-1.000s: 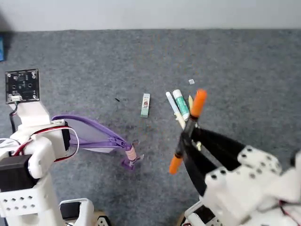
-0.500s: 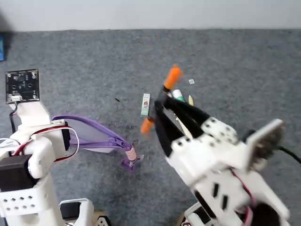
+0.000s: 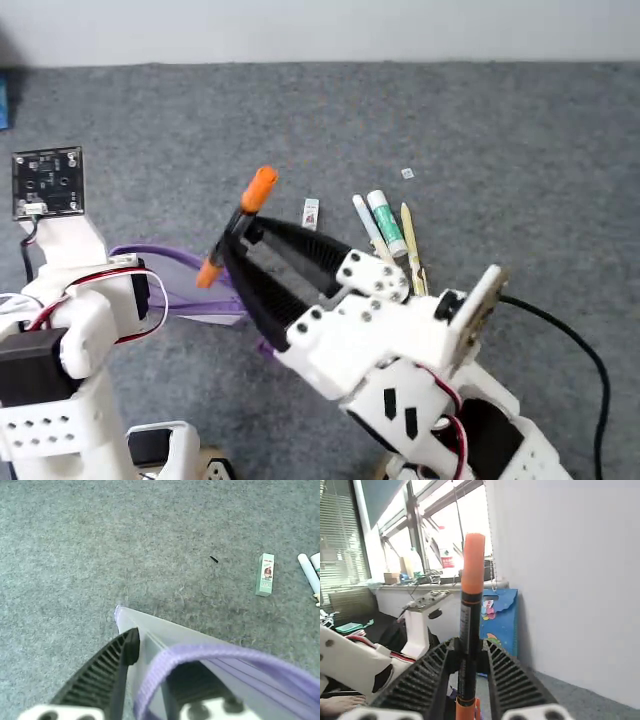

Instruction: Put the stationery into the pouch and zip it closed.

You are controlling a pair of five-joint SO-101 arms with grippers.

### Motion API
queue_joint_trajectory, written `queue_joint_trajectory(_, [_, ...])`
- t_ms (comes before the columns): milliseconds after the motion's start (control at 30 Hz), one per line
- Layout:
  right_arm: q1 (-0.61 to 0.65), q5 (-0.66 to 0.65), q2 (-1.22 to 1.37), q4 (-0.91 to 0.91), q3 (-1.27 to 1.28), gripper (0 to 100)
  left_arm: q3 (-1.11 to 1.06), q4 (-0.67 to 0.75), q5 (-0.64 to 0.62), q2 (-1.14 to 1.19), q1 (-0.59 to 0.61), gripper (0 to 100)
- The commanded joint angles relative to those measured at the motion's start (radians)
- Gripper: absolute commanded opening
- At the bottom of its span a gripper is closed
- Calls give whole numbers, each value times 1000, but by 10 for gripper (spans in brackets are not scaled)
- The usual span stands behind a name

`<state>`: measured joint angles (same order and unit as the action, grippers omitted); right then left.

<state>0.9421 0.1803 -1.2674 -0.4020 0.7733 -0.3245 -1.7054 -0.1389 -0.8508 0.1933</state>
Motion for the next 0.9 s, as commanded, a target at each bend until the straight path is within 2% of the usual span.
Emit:
queue_joint_trajectory(0, [56, -48, 5, 25, 17, 8, -39, -12, 0, 25, -2, 11])
queue_joint_trajectory(167, [64, -46, 71, 33, 43, 12, -39, -12, 0, 25, -2, 11])
queue_joint_trajectory(333, [31, -52, 136, 130, 58, 12, -39, -12, 0, 25, -2, 11])
queue_joint_trajectory(533, [24, -112, 191, 136, 77, 14, -39, -12, 0, 25, 0, 11])
queue_joint_trajectory(600, [27, -147, 197, 127, 97, 45, -39, -12, 0, 25, 0, 11])
queue_joint_trajectory(767, [28, -166, 193, 8, 101, 199, -39, -11, 0, 25, 2, 11])
queue_joint_trajectory(867, [24, -166, 191, -5, 74, 191, -39, -11, 0, 25, 2, 11])
